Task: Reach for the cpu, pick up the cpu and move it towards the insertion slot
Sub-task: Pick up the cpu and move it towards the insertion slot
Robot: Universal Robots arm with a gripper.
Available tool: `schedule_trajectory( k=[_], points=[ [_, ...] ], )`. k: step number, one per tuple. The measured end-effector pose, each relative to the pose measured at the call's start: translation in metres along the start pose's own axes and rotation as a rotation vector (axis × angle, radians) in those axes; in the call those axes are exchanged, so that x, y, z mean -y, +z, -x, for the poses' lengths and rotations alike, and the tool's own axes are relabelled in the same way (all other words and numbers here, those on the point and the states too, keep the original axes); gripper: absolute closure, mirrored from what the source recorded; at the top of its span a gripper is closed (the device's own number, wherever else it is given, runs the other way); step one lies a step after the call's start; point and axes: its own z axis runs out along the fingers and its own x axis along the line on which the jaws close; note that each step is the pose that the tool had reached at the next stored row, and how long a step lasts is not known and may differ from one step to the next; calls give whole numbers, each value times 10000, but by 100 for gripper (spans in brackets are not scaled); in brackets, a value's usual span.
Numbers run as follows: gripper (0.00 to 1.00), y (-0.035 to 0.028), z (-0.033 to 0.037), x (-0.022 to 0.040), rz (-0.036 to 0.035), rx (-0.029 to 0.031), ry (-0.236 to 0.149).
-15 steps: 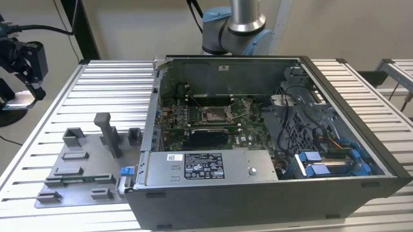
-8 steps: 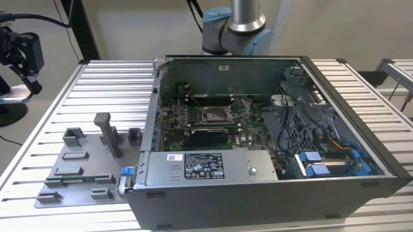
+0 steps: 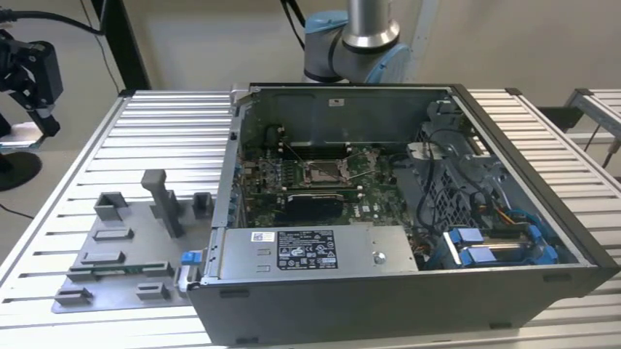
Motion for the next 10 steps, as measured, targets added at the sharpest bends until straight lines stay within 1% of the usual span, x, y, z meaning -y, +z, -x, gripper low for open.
schedule_trajectory(
  k=[4, 10],
  points=[
    [100, -1, 16, -2, 3, -2, -1],
    [100, 0, 100, -4, 3, -1, 0]
  ],
)
